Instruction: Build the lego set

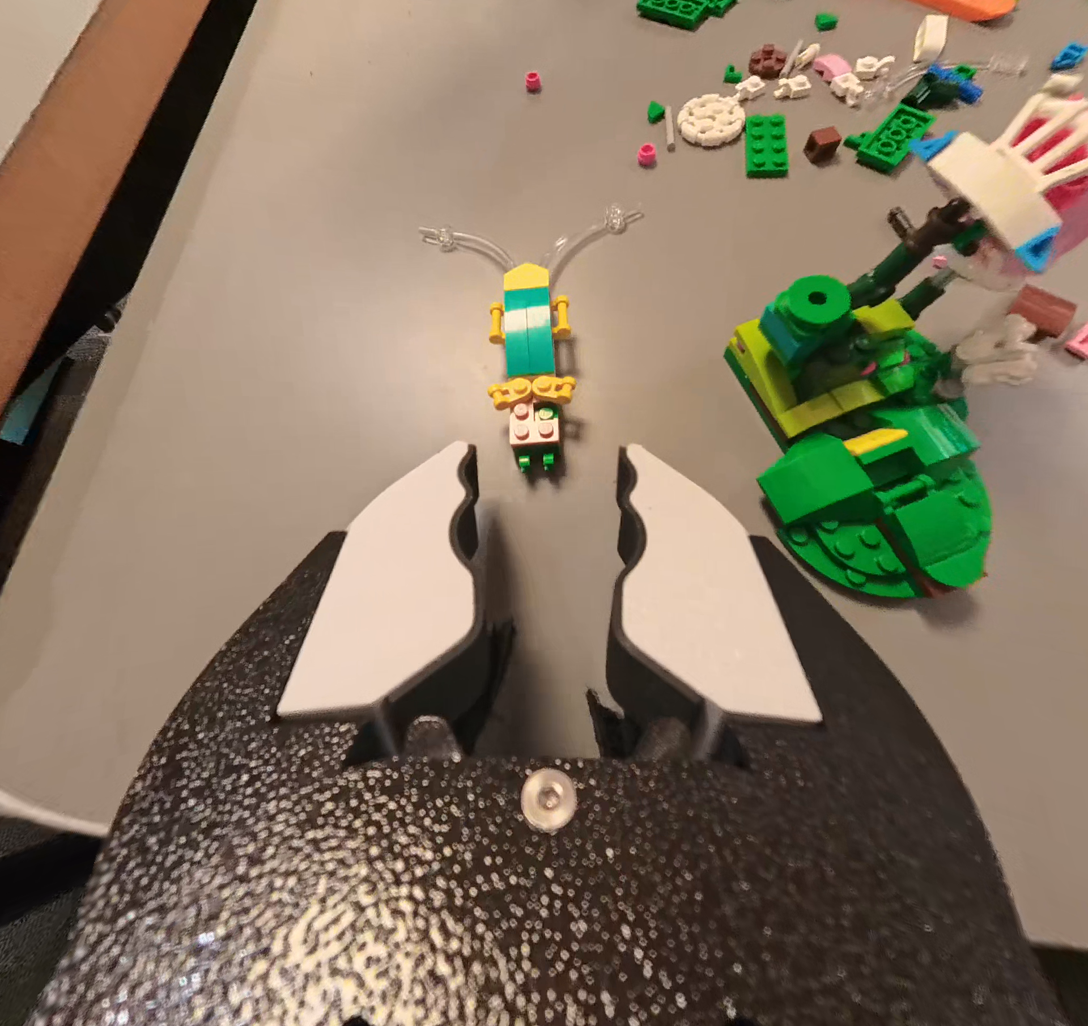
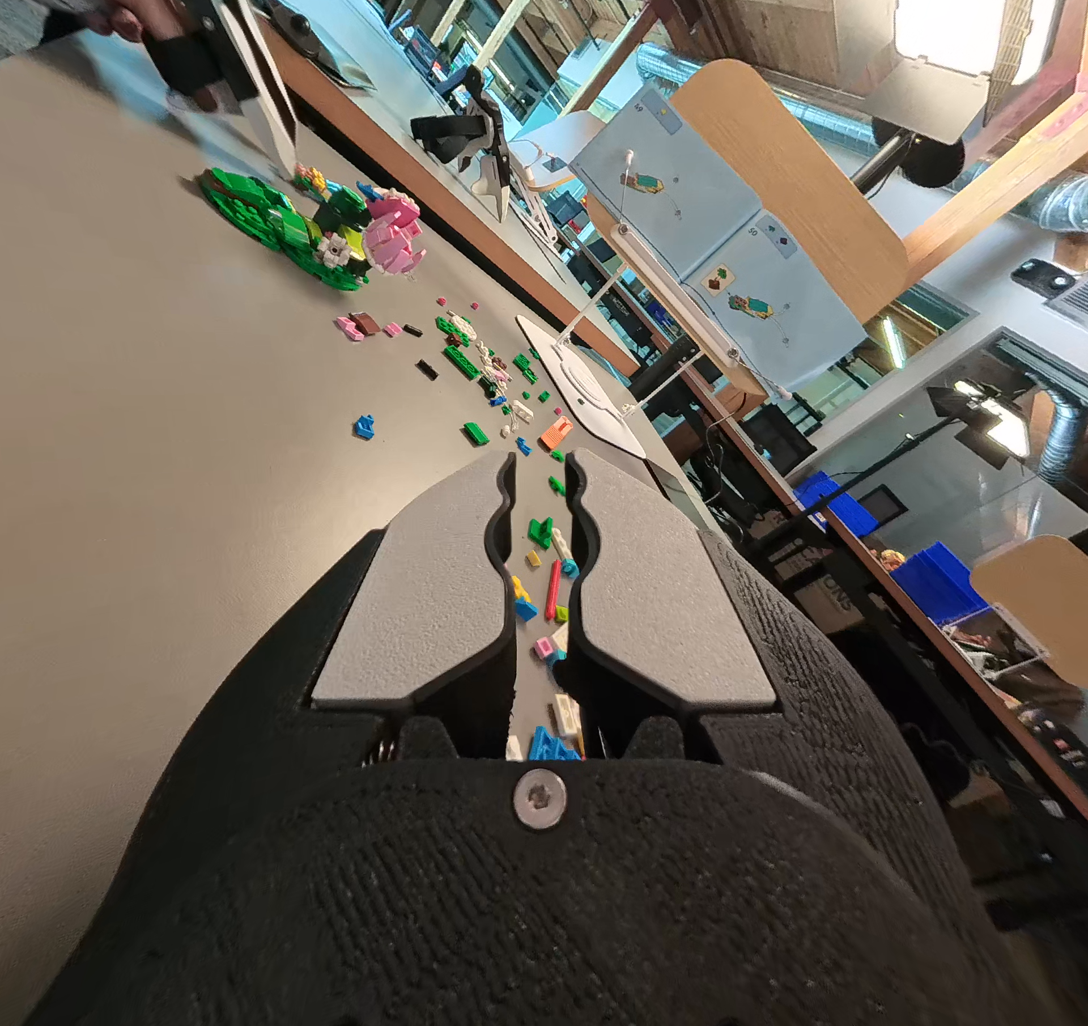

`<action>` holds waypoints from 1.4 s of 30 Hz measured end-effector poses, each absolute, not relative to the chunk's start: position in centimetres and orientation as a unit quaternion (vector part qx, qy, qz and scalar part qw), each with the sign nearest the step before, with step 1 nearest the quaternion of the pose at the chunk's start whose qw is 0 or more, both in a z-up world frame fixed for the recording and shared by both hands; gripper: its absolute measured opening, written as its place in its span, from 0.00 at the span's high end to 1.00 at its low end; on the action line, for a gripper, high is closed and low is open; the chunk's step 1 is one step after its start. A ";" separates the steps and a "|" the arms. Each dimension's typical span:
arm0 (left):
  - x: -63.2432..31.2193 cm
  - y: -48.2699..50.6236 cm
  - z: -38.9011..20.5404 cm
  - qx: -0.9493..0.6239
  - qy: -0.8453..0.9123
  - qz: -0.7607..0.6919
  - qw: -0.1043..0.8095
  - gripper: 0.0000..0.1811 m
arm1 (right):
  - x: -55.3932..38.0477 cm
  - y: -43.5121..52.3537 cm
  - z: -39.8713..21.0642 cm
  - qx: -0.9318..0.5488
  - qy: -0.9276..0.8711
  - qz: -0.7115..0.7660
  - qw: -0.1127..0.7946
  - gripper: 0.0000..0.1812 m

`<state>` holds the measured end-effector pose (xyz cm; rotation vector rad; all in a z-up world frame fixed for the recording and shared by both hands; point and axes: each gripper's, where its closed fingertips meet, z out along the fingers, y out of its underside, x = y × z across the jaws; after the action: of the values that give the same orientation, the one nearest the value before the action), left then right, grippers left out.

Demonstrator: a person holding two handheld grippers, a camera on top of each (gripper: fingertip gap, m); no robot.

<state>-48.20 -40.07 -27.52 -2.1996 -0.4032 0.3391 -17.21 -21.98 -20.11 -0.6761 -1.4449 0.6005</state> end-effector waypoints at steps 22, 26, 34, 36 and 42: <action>-39.0 -14.0 -7.8 -0.712 0.214 0.374 0.554 0.89 | -17.1 -20.9 -19.7 -0.328 -0.610 0.264 0.671 0.93; -40.6 -6.8 -8.8 -0.711 0.204 0.431 0.517 0.89 | -17.1 -20.6 -20.2 -0.332 -0.618 0.252 0.667 0.93; -32.1 -6.7 -10.2 -0.673 0.064 0.285 0.680 0.91 | -16.3 -19.0 -18.9 -0.347 -0.574 0.219 0.708 0.92; -31.1 -8.6 -11.1 -0.650 0.035 0.268 0.710 0.94 | -15.6 -18.4 -17.8 -0.345 -0.544 0.205 0.737 0.93; -26.5 -10.8 -14.2 -0.609 0.076 0.195 0.765 0.95 | -13.7 -13.5 -14.3 -0.416 -0.429 0.210 0.774 0.93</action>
<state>-26.46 -10.77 -14.19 -1.3232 0.1652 0.4236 -13.65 -13.53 -14.33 -0.9015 -0.9286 0.4557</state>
